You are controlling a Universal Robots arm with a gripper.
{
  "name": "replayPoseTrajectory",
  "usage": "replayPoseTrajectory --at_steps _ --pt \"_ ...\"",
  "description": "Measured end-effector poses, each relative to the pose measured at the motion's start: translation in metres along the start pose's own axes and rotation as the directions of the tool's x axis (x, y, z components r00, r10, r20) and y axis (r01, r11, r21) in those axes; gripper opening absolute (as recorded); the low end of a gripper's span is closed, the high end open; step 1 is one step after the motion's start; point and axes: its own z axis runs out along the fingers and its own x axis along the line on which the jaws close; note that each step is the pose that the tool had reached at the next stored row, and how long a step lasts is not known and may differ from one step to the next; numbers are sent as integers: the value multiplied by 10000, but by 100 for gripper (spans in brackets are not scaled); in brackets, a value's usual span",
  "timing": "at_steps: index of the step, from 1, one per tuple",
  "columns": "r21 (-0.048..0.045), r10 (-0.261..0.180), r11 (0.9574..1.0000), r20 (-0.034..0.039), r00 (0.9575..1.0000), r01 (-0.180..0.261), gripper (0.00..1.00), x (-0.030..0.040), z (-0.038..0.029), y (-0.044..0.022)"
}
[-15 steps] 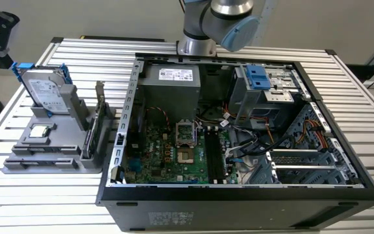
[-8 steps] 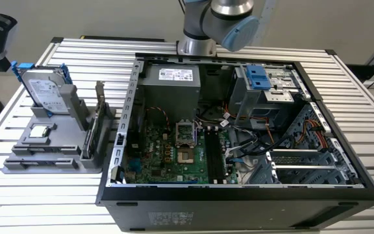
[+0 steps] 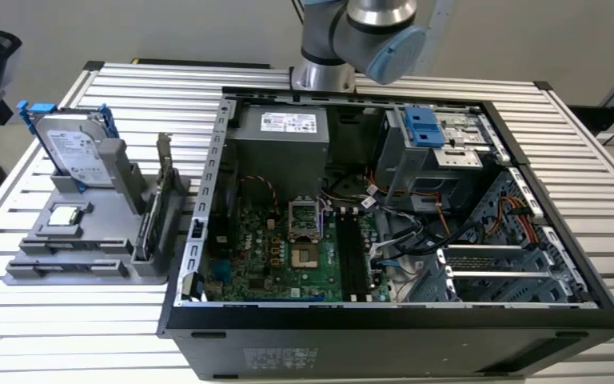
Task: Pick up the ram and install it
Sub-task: 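Pick up the ram and move it above insertion slot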
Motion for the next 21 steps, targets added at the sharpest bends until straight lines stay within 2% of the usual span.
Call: replayPoseTrajectory --at_steps 21 --pt "0 -1 10000 0 10000 1 0 -24 -16 -330"
